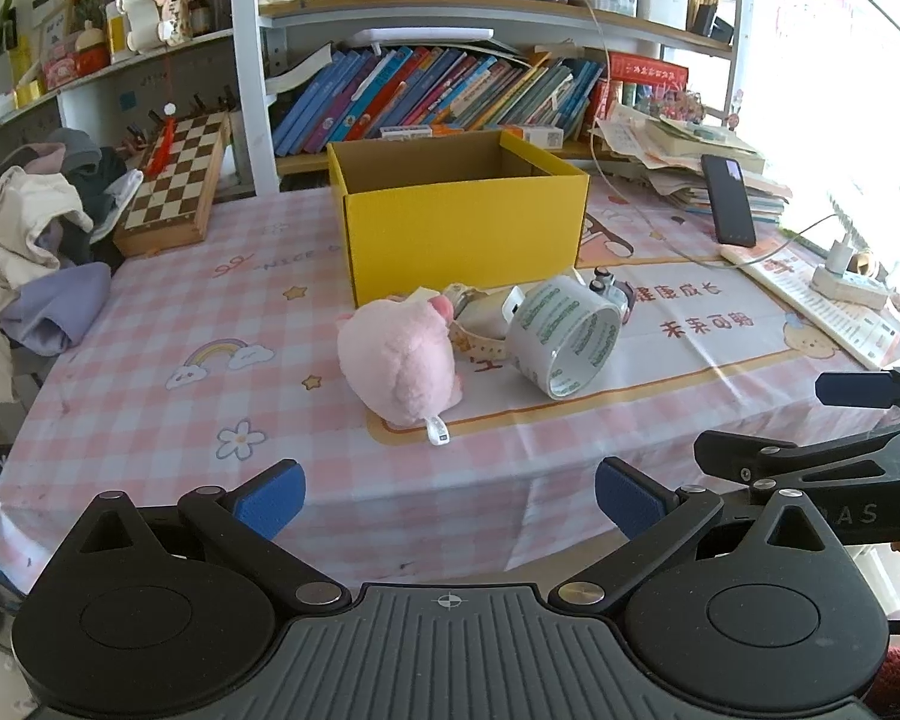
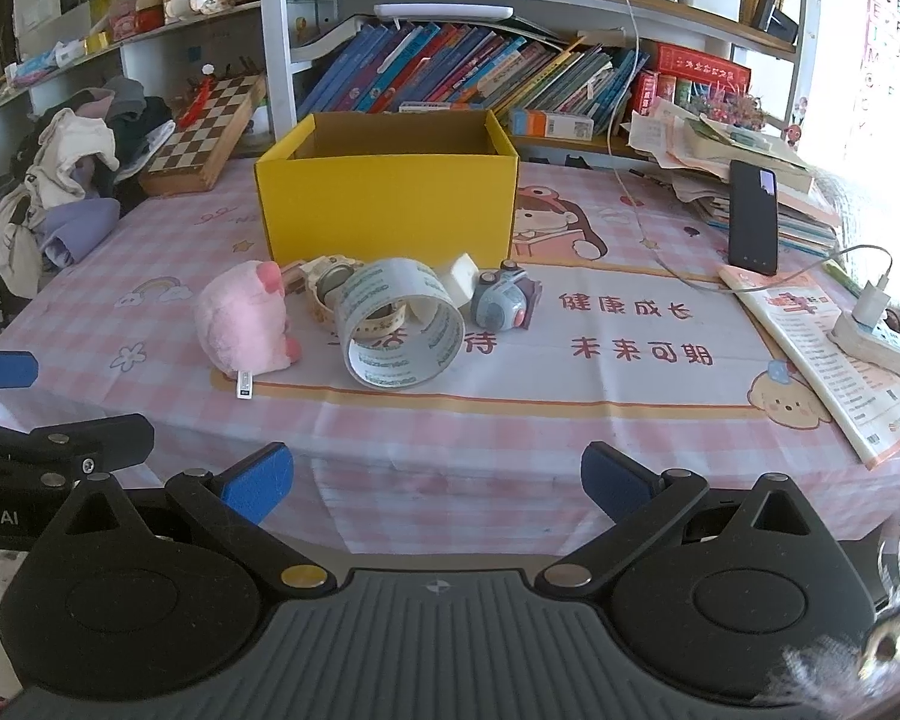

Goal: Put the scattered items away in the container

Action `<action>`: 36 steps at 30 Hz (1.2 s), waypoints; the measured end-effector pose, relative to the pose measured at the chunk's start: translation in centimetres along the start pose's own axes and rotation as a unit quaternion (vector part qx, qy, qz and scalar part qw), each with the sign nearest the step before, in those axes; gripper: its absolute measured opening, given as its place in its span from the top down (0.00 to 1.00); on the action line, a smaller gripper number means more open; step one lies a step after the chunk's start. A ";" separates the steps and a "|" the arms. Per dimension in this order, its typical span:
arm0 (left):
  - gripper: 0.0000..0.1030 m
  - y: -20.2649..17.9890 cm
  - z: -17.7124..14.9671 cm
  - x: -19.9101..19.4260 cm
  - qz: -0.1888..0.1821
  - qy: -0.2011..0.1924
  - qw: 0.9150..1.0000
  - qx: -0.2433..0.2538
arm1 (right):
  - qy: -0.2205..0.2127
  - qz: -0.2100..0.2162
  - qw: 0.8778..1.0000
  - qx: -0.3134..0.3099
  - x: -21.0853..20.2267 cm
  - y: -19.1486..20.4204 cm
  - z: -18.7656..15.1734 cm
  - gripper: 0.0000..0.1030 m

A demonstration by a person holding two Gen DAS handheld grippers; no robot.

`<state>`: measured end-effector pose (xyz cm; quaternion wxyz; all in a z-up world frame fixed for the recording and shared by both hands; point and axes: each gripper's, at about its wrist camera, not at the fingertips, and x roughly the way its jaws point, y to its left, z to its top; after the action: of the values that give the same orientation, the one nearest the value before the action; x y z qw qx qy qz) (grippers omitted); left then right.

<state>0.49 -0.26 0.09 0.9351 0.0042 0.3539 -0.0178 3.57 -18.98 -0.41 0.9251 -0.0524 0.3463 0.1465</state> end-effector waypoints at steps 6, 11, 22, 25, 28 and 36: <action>0.00 -0.1 0.0 0.0 -0.001 -0.001 1.000 0.001 | -0.002 -0.001 1.000 0.001 -0.1 -0.1 0.1 0.00; 0.00 -0.1 -0.1 -0.1 0.000 0.000 1.000 -0.002 | 0.000 0.001 1.000 -0.001 -0.1 -0.1 0.0 0.00; 0.00 -0.4 0.1 0.0 -0.003 -0.002 1.000 0.001 | -0.003 -0.001 1.000 0.000 -0.4 -0.3 -0.1 0.00; 0.00 -0.4 0.2 0.0 -0.004 -0.003 1.000 0.003 | -0.003 -0.003 1.000 0.001 -0.5 -0.3 -0.1 0.00; 0.00 -0.5 0.2 0.0 -0.005 -0.004 1.000 0.004 | -0.004 -0.004 1.000 0.003 -0.5 -0.5 -0.1 0.00; 0.00 -0.6 0.3 0.1 -0.003 -0.005 1.000 0.005 | -0.005 -0.004 1.000 0.004 -0.4 -0.6 -0.1 0.00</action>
<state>0.75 -0.86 0.25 0.9366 0.0072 0.3495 -0.0227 3.43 -19.66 -0.23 0.9275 -0.0497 0.3422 0.1422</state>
